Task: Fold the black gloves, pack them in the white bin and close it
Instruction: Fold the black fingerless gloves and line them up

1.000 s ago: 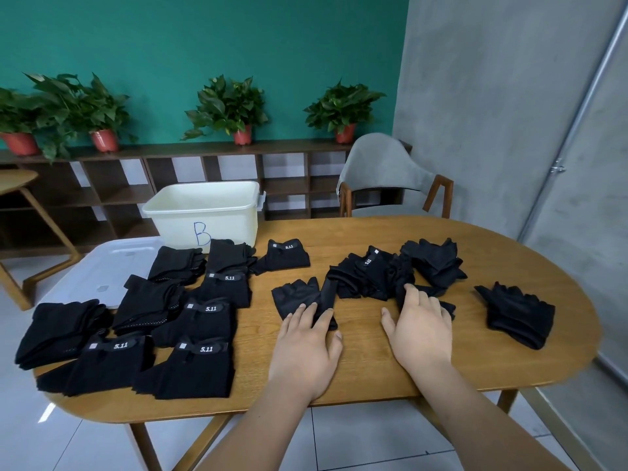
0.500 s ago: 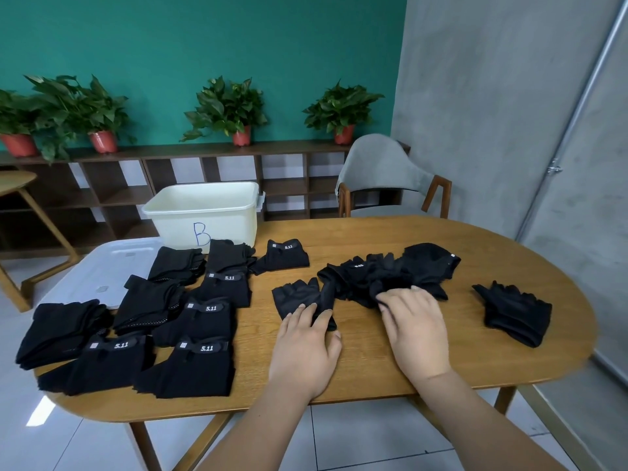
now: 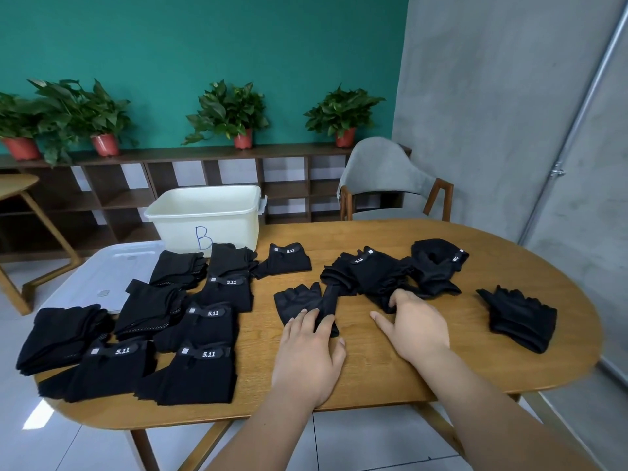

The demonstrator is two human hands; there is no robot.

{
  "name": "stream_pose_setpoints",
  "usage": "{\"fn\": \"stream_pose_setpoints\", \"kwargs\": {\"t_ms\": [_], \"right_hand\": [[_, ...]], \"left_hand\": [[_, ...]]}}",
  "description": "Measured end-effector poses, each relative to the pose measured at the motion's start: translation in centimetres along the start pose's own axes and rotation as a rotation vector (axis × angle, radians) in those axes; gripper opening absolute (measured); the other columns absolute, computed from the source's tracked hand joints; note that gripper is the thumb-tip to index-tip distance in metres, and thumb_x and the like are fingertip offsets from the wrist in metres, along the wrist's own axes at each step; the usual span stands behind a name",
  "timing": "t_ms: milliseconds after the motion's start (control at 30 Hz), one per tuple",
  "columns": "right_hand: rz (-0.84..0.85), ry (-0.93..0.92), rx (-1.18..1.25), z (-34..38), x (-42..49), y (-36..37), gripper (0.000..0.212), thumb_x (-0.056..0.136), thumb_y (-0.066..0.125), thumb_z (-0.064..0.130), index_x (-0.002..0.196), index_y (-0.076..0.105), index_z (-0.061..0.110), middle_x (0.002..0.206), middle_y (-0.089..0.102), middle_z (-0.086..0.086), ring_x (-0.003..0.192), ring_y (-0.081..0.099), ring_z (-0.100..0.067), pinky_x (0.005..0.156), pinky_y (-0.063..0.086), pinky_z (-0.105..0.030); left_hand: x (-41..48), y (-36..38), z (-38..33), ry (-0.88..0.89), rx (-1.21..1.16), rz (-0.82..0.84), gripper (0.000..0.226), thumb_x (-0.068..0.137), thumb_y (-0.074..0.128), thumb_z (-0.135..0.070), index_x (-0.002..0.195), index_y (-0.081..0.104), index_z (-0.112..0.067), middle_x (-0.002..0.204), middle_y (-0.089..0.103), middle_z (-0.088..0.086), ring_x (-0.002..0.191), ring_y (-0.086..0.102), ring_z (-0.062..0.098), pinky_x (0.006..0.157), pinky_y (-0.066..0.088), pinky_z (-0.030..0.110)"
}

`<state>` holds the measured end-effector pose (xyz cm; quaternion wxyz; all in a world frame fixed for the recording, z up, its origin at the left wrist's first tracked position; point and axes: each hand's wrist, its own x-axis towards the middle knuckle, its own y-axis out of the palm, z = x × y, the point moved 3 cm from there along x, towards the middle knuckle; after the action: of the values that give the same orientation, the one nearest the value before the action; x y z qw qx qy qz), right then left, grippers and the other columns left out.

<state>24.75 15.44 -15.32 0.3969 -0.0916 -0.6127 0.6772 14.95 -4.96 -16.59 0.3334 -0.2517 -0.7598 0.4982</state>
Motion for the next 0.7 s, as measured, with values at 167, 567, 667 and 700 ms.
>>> {"fn": "stream_pose_setpoints", "kwargs": {"t_ms": [167,567,667,700], "right_hand": [[-0.04,0.135,-0.06,-1.6,2.0,-1.4,0.054,0.099,0.056,0.057,0.141,0.037,0.029,0.094,0.064,0.003,0.075,0.063,-0.019,0.06,0.055,-0.035],[0.027,0.108,-0.172,-3.8,2.9,-1.8,0.067,0.1,0.05,0.006,0.157,0.039,0.039,0.103,0.059,0.0,0.074,0.057,-0.024,0.067,0.04,-0.033],[-0.238,0.189,-0.048,-4.1,2.5,-3.0,0.073,0.094,0.06,-0.001,0.158,0.04,0.027,0.085,0.06,-0.001,0.062,0.052,-0.022,0.064,0.047,-0.036],[-0.355,0.203,-0.003,-4.0,2.3,-3.7,0.068,0.095,0.061,0.0,0.156,0.044,0.023,0.079,0.058,0.0,0.061,0.05,-0.021,0.068,0.05,-0.039]], "left_hand": [[0.0,-0.4,0.0,0.001,-0.004,-0.008,0.056,0.108,0.029,-0.057,0.159,0.037,-0.034,0.168,0.031,-0.005,0.158,0.017,0.018,0.132,0.012,0.038],[0.2,-0.1,-0.1,0.008,0.011,0.003,0.056,0.107,0.029,-0.058,0.158,0.038,-0.035,0.166,0.032,-0.005,0.157,0.019,0.019,0.131,0.016,0.04],[0.2,-0.1,0.0,0.005,0.018,-0.003,0.056,0.107,0.029,-0.057,0.158,0.038,-0.035,0.166,0.033,-0.005,0.158,0.019,0.019,0.131,0.016,0.039],[0.2,-0.1,0.0,0.005,0.019,-0.006,0.056,0.107,0.029,-0.057,0.158,0.038,-0.035,0.166,0.033,-0.005,0.158,0.019,0.019,0.131,0.016,0.039]]}}
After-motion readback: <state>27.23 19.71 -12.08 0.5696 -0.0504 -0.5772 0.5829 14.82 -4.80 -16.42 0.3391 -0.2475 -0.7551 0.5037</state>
